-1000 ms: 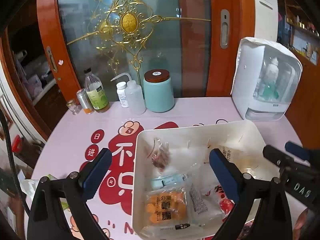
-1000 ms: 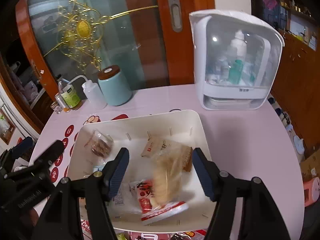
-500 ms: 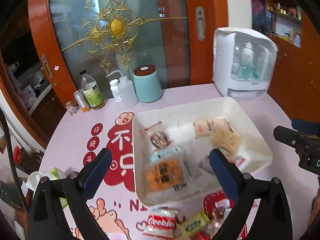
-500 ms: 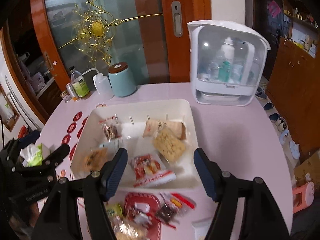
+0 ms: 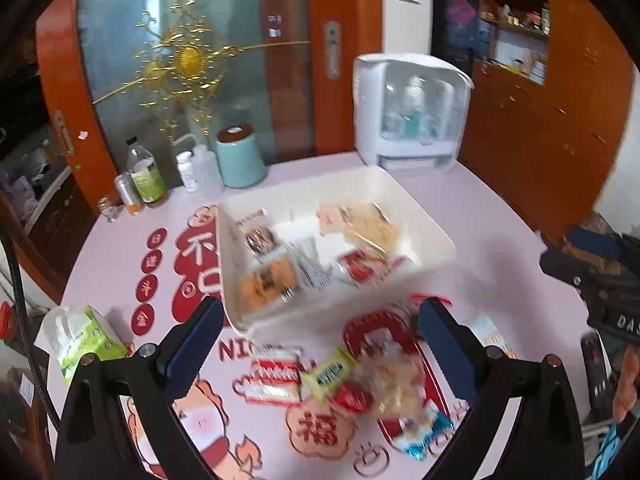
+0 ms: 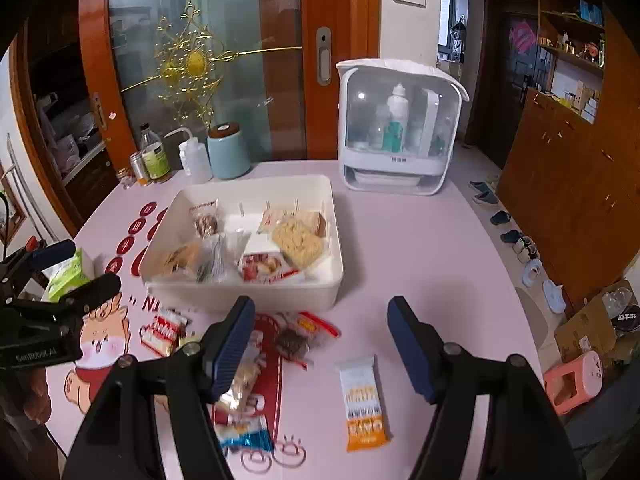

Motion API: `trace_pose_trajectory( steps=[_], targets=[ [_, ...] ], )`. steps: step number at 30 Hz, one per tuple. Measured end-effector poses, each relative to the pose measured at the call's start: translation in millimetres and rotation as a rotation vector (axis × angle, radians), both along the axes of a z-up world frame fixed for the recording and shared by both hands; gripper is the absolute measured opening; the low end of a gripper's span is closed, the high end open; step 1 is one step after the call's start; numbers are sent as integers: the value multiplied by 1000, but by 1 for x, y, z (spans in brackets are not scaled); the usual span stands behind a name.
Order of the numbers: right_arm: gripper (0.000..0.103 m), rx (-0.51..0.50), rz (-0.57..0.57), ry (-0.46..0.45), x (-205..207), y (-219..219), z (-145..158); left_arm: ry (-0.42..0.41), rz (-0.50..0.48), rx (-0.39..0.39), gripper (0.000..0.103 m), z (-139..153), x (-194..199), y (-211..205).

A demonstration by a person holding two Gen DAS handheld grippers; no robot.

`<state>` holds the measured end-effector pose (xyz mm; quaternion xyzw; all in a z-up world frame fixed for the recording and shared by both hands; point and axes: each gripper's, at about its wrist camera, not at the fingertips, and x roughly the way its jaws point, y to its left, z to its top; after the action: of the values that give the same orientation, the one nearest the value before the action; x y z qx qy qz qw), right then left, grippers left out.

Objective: Organize snacks
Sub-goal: 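Move both grippers back toward the remaining snacks, then grasp the red-wrapped bag with the left gripper while the right grasps the blue packet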

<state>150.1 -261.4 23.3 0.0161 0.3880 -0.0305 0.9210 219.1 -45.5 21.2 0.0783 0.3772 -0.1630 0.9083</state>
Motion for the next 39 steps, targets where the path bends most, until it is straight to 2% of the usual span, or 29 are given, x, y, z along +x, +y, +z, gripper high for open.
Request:
trace_pose_trajectory(
  steps=[4, 8, 16, 21, 27, 32, 39],
  targets=[
    [69, 41, 23, 10, -23, -1, -12, 30, -42, 1, 97, -12, -23, -2],
    [69, 37, 60, 28, -41, 10, -32, 49, -69, 23, 97, -33, -40, -3],
    [69, 61, 155, 77, -61, 39, -85, 142, -103, 54, 97, -81, -47, 4],
    [69, 97, 194, 148, -60, 50, -125, 170, -103, 116, 97, -108, -45, 10],
    [69, 132, 207, 210, -54, 57, -159, 193, -123, 163, 97, -133, -42, 15],
    [69, 125, 227, 240, -49, 67, -175, 224, -112, 165, 97, -147, -36, 19],
    [69, 142, 243, 274, -38, 76, -190, 227, -132, 175, 97, -158, -29, 15]
  ],
)
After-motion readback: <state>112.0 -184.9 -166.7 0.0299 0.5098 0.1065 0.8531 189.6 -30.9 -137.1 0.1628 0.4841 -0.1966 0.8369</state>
